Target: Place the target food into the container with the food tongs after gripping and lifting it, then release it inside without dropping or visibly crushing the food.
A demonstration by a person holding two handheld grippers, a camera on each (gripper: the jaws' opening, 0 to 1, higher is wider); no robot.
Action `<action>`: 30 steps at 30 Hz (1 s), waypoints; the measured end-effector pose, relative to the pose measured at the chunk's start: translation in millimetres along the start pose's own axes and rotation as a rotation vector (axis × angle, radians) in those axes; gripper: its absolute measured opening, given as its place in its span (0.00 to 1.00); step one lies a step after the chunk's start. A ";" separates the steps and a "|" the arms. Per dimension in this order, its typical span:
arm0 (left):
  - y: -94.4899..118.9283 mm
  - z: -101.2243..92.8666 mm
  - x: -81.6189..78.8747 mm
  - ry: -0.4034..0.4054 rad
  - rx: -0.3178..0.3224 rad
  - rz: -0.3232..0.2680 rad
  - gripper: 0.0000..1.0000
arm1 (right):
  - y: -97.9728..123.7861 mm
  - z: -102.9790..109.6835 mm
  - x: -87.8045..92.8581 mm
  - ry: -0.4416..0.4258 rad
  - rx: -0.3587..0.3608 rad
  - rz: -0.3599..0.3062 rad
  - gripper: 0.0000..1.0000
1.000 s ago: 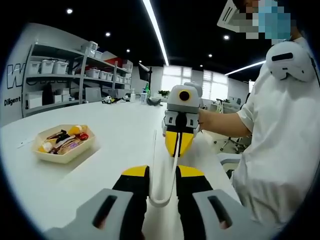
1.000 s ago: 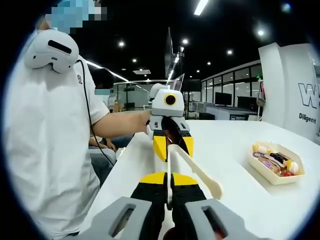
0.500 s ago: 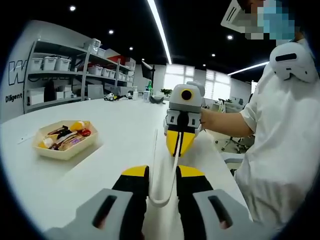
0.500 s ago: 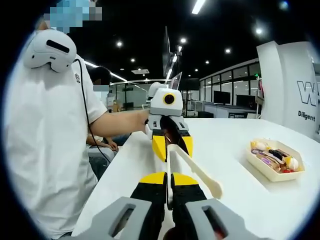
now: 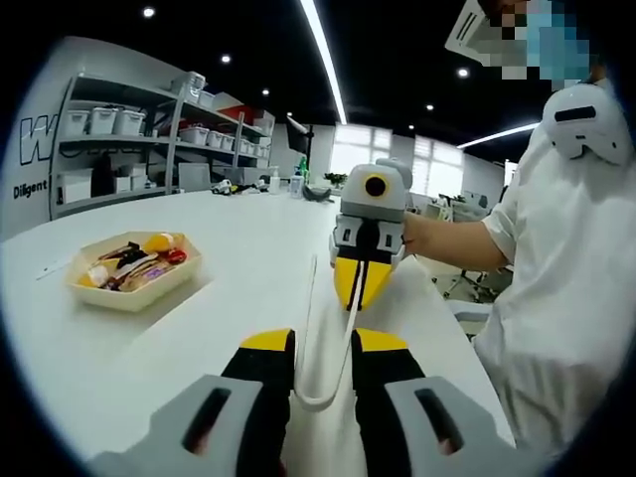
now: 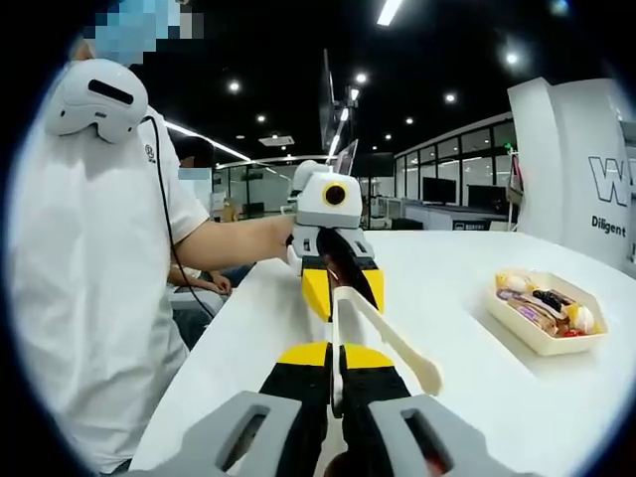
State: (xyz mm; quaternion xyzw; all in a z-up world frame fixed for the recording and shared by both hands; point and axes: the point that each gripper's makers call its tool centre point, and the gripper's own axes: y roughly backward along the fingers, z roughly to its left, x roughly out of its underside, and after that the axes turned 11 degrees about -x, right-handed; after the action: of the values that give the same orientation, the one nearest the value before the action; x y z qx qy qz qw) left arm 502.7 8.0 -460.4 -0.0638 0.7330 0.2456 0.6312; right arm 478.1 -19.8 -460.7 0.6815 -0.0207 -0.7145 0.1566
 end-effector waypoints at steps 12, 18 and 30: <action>-4.6 5.2 3.3 0.007 -0.013 0.013 0.22 | 0.9 -5.6 4.4 -0.010 0.010 0.006 0.00; -6.9 7.7 4.9 0.012 -0.021 0.020 0.22 | 1.7 -7.8 6.6 -0.013 0.014 0.009 0.00; -12.1 11.4 9.8 0.017 -0.042 0.043 0.23 | 3.1 -11.3 13.0 -0.026 0.017 0.019 0.00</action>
State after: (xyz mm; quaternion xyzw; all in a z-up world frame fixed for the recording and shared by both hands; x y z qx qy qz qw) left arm 515.9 4.6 -474.1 -0.0632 0.7342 0.2740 0.6180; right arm 489.6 -23.9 -473.3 0.6732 -0.0354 -0.7217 0.1572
